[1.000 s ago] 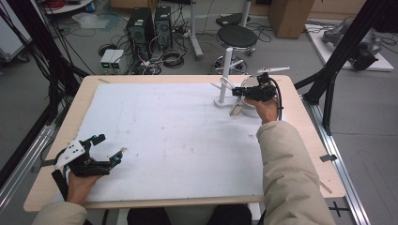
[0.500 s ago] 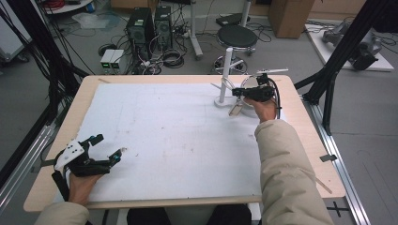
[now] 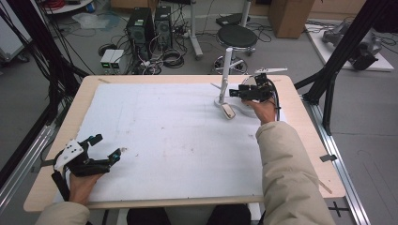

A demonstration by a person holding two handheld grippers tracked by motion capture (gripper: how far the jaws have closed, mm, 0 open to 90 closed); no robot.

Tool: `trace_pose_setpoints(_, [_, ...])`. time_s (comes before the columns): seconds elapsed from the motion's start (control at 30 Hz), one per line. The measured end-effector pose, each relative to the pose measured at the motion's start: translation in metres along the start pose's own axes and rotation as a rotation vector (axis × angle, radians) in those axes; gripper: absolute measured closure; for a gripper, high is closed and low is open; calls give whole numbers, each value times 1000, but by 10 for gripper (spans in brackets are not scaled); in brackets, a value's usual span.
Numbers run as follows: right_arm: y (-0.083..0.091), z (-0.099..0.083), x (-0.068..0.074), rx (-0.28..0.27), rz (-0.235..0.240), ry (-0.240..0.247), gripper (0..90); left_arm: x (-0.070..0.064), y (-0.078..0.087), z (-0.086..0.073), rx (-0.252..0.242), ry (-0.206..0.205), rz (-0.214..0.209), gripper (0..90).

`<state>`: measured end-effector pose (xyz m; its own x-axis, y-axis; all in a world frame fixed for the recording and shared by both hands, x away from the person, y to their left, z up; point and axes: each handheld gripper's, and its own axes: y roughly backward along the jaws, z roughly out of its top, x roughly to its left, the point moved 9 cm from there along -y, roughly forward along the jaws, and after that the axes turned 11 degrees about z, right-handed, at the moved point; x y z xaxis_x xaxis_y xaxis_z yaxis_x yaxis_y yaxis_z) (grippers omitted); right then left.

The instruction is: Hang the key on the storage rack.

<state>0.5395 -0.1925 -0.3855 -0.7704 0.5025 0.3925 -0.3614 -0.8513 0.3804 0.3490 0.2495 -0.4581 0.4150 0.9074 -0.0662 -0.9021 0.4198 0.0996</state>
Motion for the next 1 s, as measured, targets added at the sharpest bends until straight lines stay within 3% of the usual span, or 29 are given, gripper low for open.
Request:
trace_pose_setpoints(0.1, [8,5,9,-30,-49,54,110,-1,1,1,-11,-3,0,17])
trace_pose_setpoints(0.23, [24,7,33,-93,-12,105,6,-1,3,1,-30,-6,-2,17])
trace_pose_setpoints(0.37, [45,4,57,-134,7,176,5,-1,4,2,-43,-7,-2,17])
trace_pose_setpoints(0.57, [64,-3,75,-209,15,251,5,-2,7,3,-69,-20,-1,17])
trace_pose_setpoints(0.63, [70,-16,84,-224,12,295,5,-3,8,4,-81,-23,2,17])
trace_pose_setpoints(0.73, [74,-32,92,-250,19,311,5,-3,8,4,-84,-30,5,17])
trace_pose_setpoints(1.0, [77,-71,92,-280,4,346,6,-2,7,3,-80,-28,18,17])
